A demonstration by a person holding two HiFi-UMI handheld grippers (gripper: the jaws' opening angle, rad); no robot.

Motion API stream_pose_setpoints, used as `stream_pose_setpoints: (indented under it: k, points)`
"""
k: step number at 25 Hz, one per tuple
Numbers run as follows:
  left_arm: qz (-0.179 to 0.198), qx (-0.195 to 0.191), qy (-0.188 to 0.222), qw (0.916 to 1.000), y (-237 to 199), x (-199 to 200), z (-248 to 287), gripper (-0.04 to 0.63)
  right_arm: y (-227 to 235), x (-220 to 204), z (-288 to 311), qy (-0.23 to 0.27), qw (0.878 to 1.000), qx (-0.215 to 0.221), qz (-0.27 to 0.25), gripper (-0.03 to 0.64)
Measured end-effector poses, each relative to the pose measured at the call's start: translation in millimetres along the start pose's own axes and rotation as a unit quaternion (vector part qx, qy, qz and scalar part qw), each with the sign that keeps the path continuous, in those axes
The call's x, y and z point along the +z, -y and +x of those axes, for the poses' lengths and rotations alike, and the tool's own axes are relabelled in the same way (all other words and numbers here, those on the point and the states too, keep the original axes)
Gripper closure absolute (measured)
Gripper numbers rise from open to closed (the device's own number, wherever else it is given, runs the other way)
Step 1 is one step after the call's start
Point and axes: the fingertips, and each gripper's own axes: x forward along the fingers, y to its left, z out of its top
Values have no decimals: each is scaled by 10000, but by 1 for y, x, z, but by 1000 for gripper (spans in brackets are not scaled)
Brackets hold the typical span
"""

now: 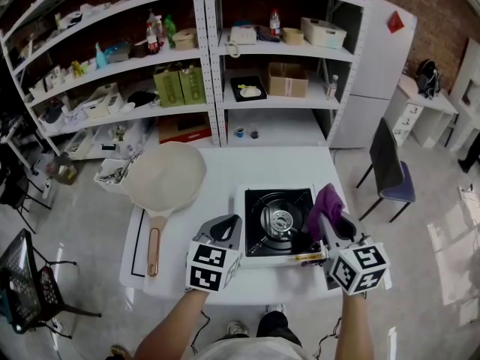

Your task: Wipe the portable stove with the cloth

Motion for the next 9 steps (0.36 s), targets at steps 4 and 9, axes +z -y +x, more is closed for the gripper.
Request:
stream_pose_setpoints:
  k: [4, 9]
  points:
    - [22, -44, 34, 10000, 1, 3, -1, 591, 0, 1, -5, -14, 10000, -51, -24, 555]
    - [43, -117, 58, 9999, 2, 6, -5, 591, -7, 4, -6, -26, 10000, -68, -14, 555]
